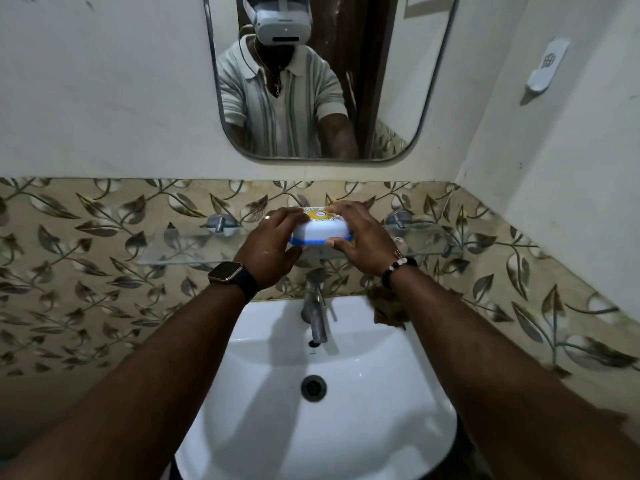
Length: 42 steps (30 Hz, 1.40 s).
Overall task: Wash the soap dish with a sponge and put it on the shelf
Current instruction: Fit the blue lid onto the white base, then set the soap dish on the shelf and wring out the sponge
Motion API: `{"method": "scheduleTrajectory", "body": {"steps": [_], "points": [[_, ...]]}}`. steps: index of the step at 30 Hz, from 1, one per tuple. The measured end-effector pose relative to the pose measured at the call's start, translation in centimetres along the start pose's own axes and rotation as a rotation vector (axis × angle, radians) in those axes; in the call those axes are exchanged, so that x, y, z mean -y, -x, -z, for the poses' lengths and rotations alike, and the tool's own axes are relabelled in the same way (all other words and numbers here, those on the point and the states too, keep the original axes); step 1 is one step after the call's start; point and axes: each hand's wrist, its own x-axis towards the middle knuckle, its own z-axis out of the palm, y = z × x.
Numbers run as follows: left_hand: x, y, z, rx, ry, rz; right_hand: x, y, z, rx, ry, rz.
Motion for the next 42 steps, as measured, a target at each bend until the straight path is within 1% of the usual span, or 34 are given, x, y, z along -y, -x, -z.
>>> {"method": "scheduleTrajectory", "body": {"steps": [7,12,18,22,24,28,32,34,37,39,42], "points": [[0.9,0.1,-0.8,0.023,-0.028,0.029,-1.2,0.0,-1.7,0.025,-0.016,-0.014],[1.3,0.3,-0.9,0.021,-0.02,0.048,-1.3,-0.1,-1.9,0.018,-0.027,-0.017],[0.7,0.3,-0.8,0.052,-0.072,0.06,-1.3,0.2,-2.2,0.004,-0.05,-0.038],[-0.1,0.3,-0.8,0.044,-0.106,0.082,-0.8,0.5,-1.9,-0.05,-0.067,-0.091],[-0.7,0.4,-0.6,0.028,-0.11,0.061,-0.4,1.2,-1.6,-0.098,-0.062,-0.077],[-2.8,0.4,-0.8,-0.017,-0.019,0.025,-0.1,3.4,-0.5,-0.208,0.038,-0.068],[-6.2,0.9,-2.8,-0.044,0.042,-0.099,-0.6,6.2,1.3,-0.285,0.154,-0.089],[-7.8,1.1,-4.4,-0.086,0.021,-0.196,-1.3,8.0,2.0,-0.311,0.199,-0.096],[-9.4,1.5,-7.0,-0.131,-0.031,-0.328,-2.7,11.6,2.2,-0.361,0.205,-0.138],[-10.2,2.5,-8.8,-0.094,-0.039,-0.366,-3.9,14.5,1.7,-0.354,0.185,-0.188],[-11.1,4.1,-11.9,-0.059,-0.021,-0.447,-5.9,18.0,1.0,-0.286,0.193,-0.217]]}}
